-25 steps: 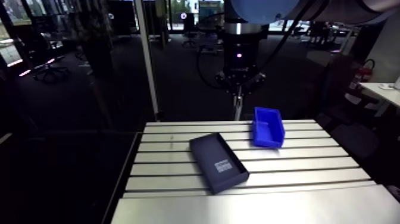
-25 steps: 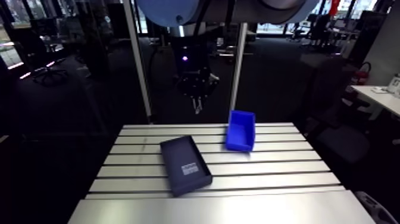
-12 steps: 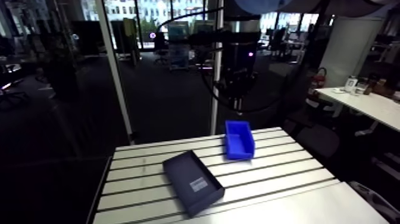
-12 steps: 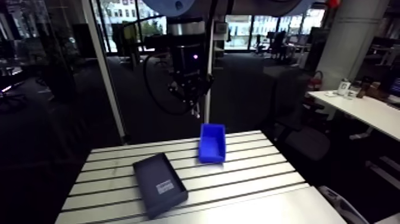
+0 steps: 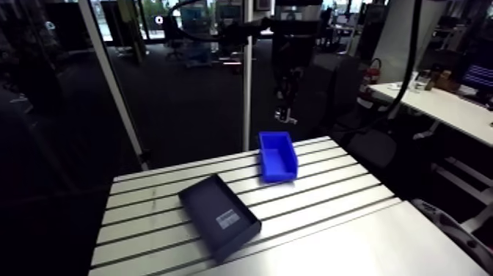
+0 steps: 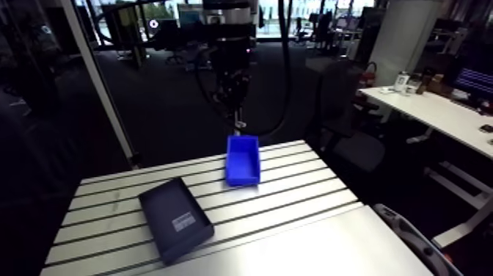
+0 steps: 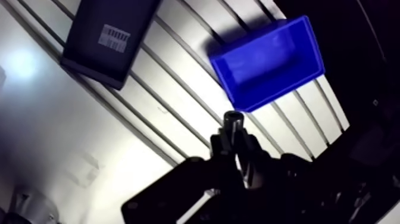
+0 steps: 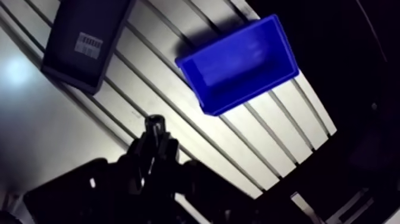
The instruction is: Pick up the M10 bolt from the tray and put it into the blue bin.
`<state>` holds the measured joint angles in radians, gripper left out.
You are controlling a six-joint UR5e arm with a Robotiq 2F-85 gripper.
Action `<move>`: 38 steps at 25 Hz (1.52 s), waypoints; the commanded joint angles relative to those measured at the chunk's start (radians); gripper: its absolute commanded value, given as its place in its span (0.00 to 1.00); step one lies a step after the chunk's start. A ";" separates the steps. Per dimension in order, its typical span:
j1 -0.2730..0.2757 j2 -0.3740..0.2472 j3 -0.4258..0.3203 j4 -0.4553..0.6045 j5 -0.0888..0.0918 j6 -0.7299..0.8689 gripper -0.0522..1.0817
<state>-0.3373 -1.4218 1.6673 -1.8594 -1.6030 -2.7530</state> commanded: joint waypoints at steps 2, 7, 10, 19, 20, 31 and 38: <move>-0.057 0.085 -0.067 -0.030 -0.007 -0.307 0.96; -0.057 0.122 -0.071 -0.060 -0.008 -0.451 0.97; -0.057 0.139 -0.073 -0.071 -0.010 -0.539 0.97; -0.055 0.225 -0.116 -0.142 -0.010 -0.586 0.97; -0.055 0.232 -0.117 -0.142 -0.010 -0.585 0.97; -0.045 0.275 -0.130 -0.142 -0.004 -0.539 0.97; -0.023 0.306 -0.128 -0.145 -0.005 -0.505 0.97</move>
<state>-0.3728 -1.1338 1.5386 -2.0014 -1.6061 -3.2847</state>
